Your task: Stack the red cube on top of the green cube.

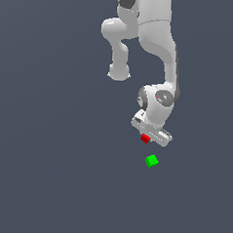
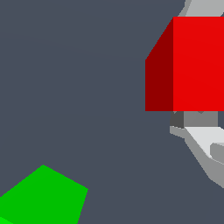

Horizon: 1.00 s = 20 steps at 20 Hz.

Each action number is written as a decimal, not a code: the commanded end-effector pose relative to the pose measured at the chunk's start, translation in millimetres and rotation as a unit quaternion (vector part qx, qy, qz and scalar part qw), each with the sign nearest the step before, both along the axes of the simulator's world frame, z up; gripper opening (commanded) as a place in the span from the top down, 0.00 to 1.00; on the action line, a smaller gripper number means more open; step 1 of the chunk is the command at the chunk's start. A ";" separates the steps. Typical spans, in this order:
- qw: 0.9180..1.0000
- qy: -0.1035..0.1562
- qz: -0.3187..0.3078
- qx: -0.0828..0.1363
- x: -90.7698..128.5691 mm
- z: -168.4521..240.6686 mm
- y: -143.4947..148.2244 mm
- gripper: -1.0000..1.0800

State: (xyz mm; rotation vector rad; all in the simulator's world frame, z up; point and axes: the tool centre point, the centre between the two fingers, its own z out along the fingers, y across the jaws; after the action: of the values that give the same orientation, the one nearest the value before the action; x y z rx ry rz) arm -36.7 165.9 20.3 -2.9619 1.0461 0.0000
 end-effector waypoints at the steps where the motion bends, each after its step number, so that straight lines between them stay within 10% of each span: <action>1: 1.000 0.000 0.000 0.000 0.0 -0.1 -0.1 1.00; 20: 1.000 0.000 0.000 0.000 -1.2 87.3 -0.8 1.00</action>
State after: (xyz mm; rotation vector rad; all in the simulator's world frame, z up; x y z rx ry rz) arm -37.8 165.2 99.6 -2.9614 1.0469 -0.0006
